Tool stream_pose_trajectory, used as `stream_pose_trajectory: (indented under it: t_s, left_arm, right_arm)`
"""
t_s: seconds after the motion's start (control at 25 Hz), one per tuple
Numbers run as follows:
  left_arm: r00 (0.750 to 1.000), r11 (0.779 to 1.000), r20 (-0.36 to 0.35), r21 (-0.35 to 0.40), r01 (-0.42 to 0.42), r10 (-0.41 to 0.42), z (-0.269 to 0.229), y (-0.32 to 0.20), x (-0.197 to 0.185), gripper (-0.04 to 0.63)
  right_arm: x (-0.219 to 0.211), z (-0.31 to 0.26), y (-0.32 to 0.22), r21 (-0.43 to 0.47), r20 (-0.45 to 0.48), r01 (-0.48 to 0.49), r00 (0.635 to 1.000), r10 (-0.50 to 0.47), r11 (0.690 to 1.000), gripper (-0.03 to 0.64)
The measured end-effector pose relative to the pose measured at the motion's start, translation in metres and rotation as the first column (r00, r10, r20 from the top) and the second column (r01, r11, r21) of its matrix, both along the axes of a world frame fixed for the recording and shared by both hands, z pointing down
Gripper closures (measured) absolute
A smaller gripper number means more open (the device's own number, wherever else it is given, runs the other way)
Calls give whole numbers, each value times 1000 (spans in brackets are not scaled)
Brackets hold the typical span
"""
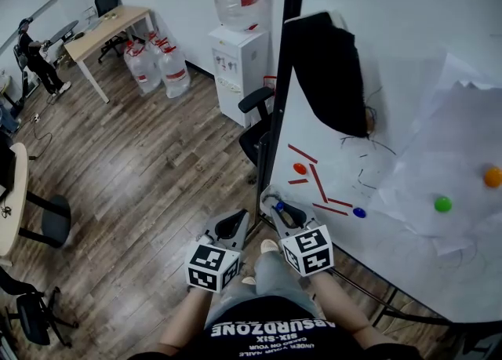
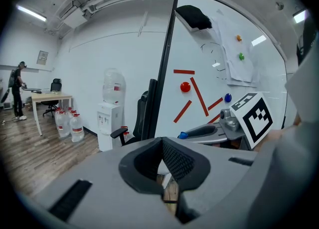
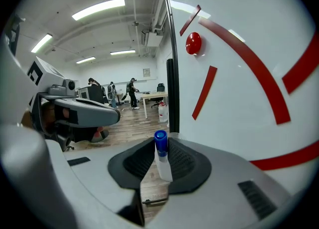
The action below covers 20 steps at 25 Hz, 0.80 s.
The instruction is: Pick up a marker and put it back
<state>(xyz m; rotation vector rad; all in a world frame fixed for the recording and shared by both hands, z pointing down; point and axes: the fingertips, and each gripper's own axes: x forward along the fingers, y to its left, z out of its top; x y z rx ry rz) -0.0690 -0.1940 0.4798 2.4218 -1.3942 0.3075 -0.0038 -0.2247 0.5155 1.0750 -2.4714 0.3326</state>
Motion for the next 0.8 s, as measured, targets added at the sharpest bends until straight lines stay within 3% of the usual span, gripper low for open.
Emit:
stream_pose_trajectory:
  t_s: [0.8]
  left_arm:
    - [1000,1000,0,-9,-8,8,3,4,13,588]
  right_arm:
    - [8,8,14,-33,11,5,1000,-5,999,528]
